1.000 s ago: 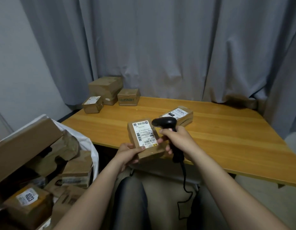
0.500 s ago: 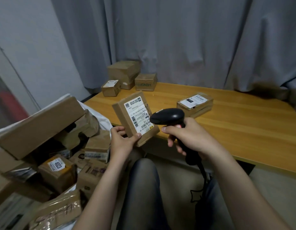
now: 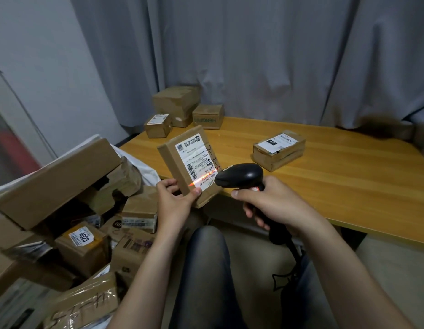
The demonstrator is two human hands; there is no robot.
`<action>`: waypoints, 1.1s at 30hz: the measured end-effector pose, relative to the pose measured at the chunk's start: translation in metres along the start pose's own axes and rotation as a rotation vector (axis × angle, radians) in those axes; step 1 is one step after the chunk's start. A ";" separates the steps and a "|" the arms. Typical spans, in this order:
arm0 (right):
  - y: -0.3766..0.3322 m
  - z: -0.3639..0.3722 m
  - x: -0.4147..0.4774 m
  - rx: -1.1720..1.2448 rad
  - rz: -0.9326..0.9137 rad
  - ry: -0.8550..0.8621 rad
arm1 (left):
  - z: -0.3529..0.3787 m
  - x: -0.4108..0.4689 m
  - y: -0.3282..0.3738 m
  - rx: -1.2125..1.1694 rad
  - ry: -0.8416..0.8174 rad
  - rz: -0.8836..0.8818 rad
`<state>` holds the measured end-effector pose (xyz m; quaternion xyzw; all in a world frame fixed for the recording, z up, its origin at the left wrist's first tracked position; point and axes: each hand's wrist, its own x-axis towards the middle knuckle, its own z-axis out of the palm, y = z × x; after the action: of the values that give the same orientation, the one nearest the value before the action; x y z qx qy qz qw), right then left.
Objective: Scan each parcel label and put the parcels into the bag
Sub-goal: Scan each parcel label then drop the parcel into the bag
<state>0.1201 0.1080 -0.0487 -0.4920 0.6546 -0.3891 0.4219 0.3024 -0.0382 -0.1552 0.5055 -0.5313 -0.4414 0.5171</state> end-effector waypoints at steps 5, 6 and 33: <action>0.000 0.000 0.001 0.029 -0.003 0.020 | 0.000 -0.002 0.001 0.003 -0.019 -0.009; 0.000 0.000 0.001 0.033 -0.005 0.027 | 0.000 -0.003 0.002 0.002 -0.019 -0.010; 0.007 0.003 0.010 0.071 -0.016 0.038 | -0.011 -0.017 0.021 0.039 -0.028 -0.027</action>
<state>0.1191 0.0997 -0.0578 -0.4744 0.6445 -0.4246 0.4233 0.3113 -0.0184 -0.1352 0.5163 -0.5403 -0.4449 0.4936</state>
